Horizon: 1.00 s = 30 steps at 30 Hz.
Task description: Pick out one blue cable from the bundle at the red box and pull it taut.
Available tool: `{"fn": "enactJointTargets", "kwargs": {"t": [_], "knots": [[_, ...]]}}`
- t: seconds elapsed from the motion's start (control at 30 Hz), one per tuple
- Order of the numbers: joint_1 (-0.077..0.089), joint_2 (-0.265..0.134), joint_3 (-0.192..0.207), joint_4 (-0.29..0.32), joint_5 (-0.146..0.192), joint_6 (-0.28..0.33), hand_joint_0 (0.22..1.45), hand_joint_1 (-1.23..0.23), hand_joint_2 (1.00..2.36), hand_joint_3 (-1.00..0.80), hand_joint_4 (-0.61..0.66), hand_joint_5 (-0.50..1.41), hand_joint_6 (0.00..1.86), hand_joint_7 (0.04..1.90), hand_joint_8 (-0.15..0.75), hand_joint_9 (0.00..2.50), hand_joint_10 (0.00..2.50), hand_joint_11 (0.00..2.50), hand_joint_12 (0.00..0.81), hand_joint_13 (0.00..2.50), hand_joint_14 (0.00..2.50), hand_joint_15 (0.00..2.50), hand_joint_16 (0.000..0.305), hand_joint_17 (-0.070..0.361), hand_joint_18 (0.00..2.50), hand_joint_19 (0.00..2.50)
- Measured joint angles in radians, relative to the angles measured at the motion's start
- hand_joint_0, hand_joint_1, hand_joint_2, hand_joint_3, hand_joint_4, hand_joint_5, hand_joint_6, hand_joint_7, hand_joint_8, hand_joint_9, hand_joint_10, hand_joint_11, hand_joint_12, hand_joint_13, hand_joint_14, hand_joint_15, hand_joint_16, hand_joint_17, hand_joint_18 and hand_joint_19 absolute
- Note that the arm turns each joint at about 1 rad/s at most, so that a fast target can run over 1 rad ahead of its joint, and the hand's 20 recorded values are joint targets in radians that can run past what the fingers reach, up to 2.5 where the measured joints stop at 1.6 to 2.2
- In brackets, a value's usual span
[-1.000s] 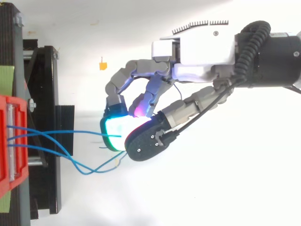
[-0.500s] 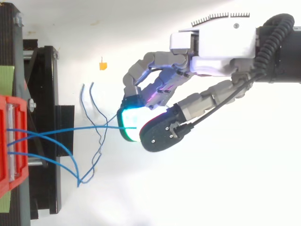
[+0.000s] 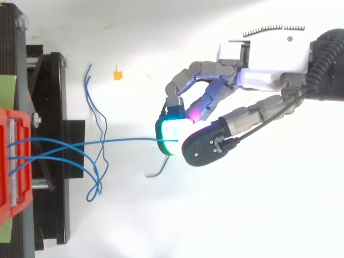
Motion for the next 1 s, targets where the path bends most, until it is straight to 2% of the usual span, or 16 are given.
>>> {"fn": "enactJointTargets", "kwargs": {"t": [0.4,0.6,1.0], "knots": [[0.006,0.000,-0.006,0.034,-0.032,0.003,0.61,-0.77,1.01,-0.12,-0.11,-0.04,0.83,1.07,0.307,1.24,0.02,0.57,0.402,1.12,0.02,0.65,0.052,0.117,0.83,0.45],[0.007,0.000,-0.007,0.050,-0.034,0.003,0.62,-0.76,1.02,-0.13,-0.11,-0.04,0.83,1.07,0.304,1.34,0.02,0.69,0.412,1.27,0.02,0.87,0.054,0.122,0.96,0.54],[0.007,0.000,-0.007,0.053,-0.029,0.003,0.62,-0.76,1.02,-0.13,-0.10,-0.04,0.83,1.07,0.299,1.47,0.02,0.96,0.379,1.42,0.02,1.25,0.058,0.130,1.17,0.78]]}}
